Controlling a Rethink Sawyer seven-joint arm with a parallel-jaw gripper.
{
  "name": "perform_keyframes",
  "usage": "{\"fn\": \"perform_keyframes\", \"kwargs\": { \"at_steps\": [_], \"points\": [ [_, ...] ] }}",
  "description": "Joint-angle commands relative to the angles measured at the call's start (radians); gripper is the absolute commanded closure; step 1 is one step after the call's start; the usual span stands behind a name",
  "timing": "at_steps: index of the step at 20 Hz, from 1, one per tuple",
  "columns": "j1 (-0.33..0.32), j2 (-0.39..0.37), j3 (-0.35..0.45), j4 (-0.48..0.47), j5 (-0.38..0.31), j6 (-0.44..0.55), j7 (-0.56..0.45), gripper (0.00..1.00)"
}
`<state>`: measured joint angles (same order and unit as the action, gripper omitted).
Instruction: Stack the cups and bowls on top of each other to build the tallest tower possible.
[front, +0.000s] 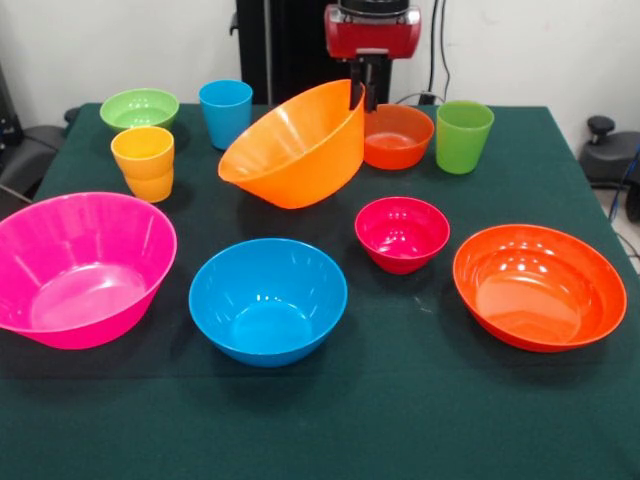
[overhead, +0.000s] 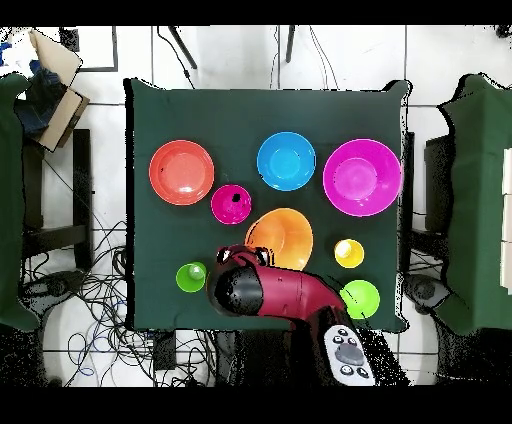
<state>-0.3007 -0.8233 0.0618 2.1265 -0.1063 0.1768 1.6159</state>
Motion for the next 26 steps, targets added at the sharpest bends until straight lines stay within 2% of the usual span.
{"fn": "perform_keyframes", "kwargs": {
  "at_steps": [1, 10, 14, 22, 26],
  "points": [
    [0.019, -0.069, 0.054, 0.039, 0.043, 0.141, 0.145, 1.00],
    [0.022, -0.093, 0.050, 0.032, 0.053, 0.179, 0.137, 1.00],
    [0.017, -0.075, 0.052, 0.028, 0.052, 0.159, 0.135, 1.00],
    [0.013, -0.082, 0.055, 0.020, 0.056, 0.181, 0.126, 1.00],
    [0.022, -0.119, 0.047, 0.005, 0.066, 0.249, 0.119, 1.00]
  ]
}}
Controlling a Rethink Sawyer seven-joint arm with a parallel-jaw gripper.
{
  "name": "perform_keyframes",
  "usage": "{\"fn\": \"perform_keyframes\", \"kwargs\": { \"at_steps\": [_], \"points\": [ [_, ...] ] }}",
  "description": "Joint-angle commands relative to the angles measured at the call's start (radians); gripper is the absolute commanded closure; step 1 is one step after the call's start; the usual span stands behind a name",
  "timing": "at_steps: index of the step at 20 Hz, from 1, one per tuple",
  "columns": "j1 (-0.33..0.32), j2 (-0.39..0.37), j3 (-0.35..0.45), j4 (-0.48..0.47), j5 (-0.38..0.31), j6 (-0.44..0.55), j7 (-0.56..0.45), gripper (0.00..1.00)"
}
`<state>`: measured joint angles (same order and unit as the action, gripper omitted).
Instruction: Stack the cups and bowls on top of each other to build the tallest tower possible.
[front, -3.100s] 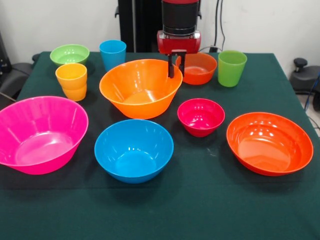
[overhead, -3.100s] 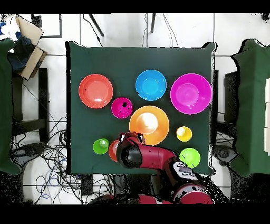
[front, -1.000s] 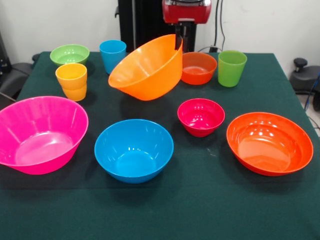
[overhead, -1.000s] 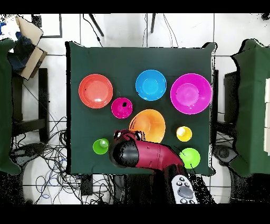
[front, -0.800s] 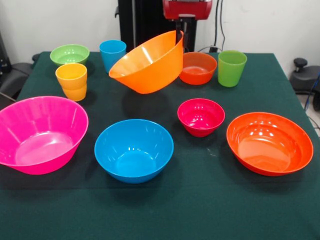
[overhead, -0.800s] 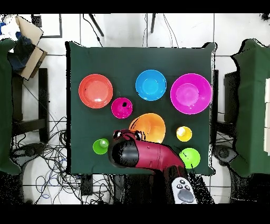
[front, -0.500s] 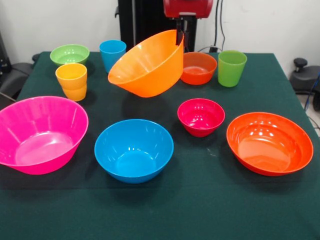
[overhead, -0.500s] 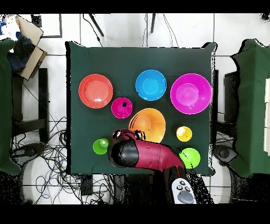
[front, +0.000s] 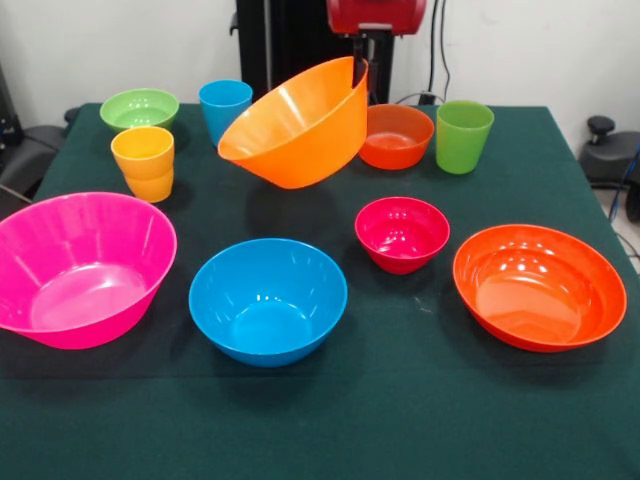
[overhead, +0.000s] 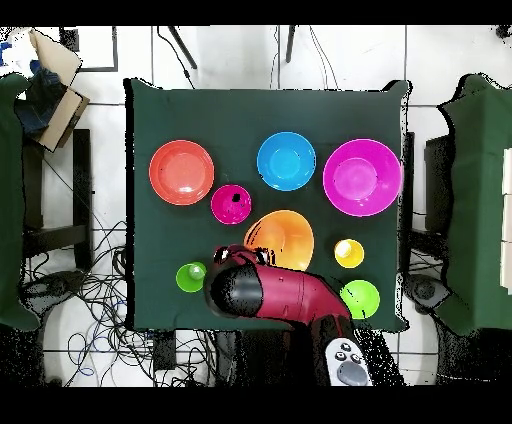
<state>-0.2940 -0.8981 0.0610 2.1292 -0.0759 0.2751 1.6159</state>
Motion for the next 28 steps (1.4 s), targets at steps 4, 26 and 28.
{"fn": "perform_keyframes", "kwargs": {
  "at_steps": [4, 26, 28],
  "points": [
    [0.039, -0.094, 0.034, -0.043, 0.051, 0.284, 0.117, 1.00],
    [0.055, -0.079, 0.060, -0.211, 0.042, 0.418, 0.092, 1.00],
    [0.058, -0.072, 0.057, -0.219, 0.041, 0.413, 0.099, 1.00]
  ]
}}
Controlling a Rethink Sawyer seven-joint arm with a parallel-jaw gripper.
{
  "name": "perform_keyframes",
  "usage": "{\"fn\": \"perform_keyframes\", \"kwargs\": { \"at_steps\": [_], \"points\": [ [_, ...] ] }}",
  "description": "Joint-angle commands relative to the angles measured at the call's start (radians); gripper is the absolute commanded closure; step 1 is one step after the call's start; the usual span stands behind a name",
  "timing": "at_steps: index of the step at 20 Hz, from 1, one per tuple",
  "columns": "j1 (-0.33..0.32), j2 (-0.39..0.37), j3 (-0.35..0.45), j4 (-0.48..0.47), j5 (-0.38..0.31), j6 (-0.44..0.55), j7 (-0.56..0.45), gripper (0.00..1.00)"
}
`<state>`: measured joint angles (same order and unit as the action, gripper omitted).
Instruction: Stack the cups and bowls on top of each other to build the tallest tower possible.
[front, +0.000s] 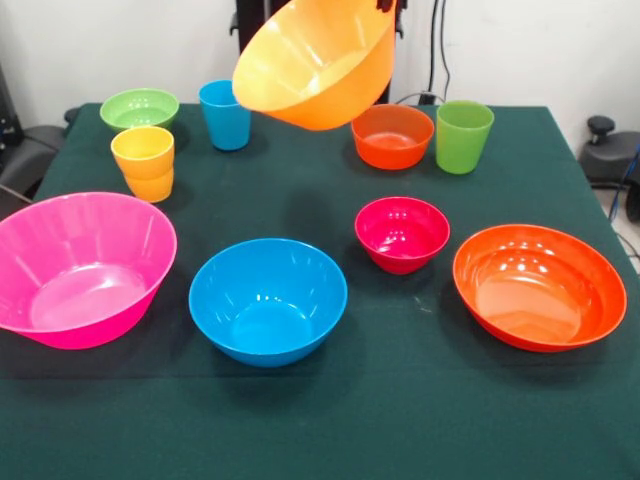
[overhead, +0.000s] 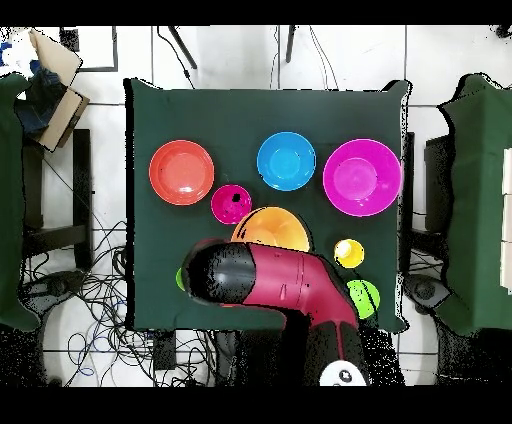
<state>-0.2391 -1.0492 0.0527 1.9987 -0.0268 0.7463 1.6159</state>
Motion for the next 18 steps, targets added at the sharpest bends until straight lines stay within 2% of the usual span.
{"fn": "perform_keyframes", "kwargs": {
  "at_steps": [1, 8, 14, 18],
  "points": [
    [0.003, 0.083, 0.066, -0.096, -0.006, -0.052, 0.097, 1.00],
    [0.011, 0.084, 0.062, -0.101, 0.008, -0.041, 0.108, 1.00],
    [0.076, 0.085, 0.032, -0.038, 0.025, -0.143, 0.210, 1.00],
    [0.131, 0.113, 0.018, -0.023, 0.054, -0.206, 0.286, 1.00]
  ]
}}
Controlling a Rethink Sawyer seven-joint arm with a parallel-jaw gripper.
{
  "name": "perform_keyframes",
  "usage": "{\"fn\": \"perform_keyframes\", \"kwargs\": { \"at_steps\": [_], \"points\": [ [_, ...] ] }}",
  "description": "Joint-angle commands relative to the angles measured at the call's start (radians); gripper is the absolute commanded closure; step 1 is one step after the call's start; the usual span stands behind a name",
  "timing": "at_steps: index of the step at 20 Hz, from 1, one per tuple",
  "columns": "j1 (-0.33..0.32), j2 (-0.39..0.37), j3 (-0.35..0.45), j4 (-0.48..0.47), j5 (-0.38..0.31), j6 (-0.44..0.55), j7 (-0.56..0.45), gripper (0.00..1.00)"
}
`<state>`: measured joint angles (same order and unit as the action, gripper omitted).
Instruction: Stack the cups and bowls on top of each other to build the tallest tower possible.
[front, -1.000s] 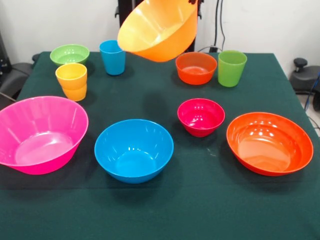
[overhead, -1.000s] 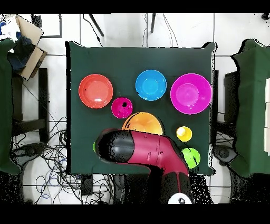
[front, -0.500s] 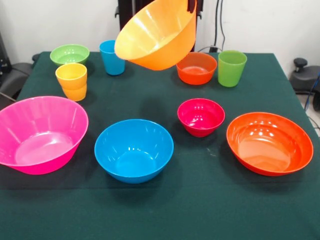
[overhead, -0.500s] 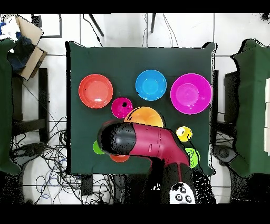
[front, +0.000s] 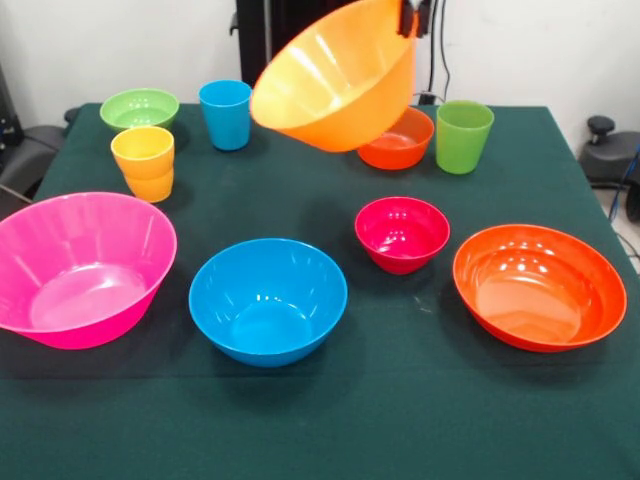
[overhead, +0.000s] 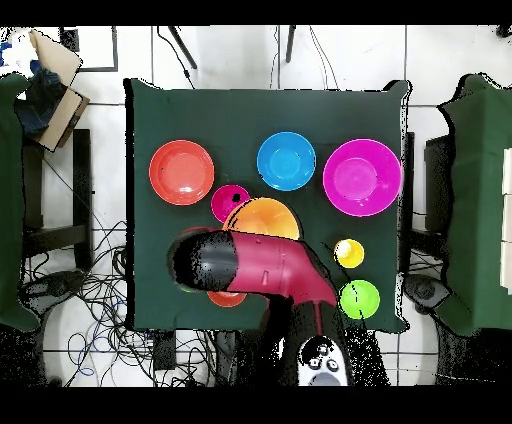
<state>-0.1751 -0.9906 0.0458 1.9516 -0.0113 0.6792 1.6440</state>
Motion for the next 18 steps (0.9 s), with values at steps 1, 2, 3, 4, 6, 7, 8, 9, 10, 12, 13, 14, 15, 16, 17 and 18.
{"fn": "perform_keyframes", "kwargs": {
  "at_steps": [1, 2, 3, 4, 6, 7, 8, 9, 10, 12, 13, 14, 15, 16, 17, 18],
  "points": [
    [0.081, 0.063, 0.023, 0.029, 0.050, -0.158, 0.278, 1.00],
    [0.100, 0.070, 0.016, 0.030, 0.060, -0.171, 0.302, 1.00],
    [0.118, 0.075, 0.012, 0.031, 0.071, -0.180, 0.323, 1.00],
    [0.146, 0.077, 0.000, 0.031, 0.080, -0.182, 0.356, 1.00],
    [0.205, 0.076, -0.028, 0.022, 0.095, -0.171, 0.418, 1.00],
    [0.231, 0.077, -0.043, 0.016, 0.101, -0.164, 0.445, 1.00],
    [0.255, 0.077, -0.057, 0.008, 0.105, -0.155, 0.468, 1.00],
    [0.279, 0.077, -0.071, 0.001, 0.108, -0.146, 0.492, 1.00],
    [0.294, 0.078, -0.080, -0.005, 0.113, -0.138, 0.505, 1.00],
    [0.303, 0.078, -0.086, -0.008, 0.115, -0.135, 0.508, 1.00],
    [0.298, 0.077, -0.084, -0.005, 0.115, -0.138, 0.501, 1.00],
    [0.294, 0.076, -0.082, 0.001, 0.113, -0.141, 0.496, 1.00],
    [0.289, 0.074, -0.080, 0.004, 0.109, -0.142, 0.493, 1.00],
    [0.285, 0.071, -0.079, 0.007, 0.105, -0.143, 0.490, 1.00],
    [0.282, 0.070, -0.076, 0.009, 0.103, -0.143, 0.490, 1.00],
    [0.283, 0.070, -0.075, 0.008, 0.100, -0.144, 0.495, 1.00]
  ]
}}
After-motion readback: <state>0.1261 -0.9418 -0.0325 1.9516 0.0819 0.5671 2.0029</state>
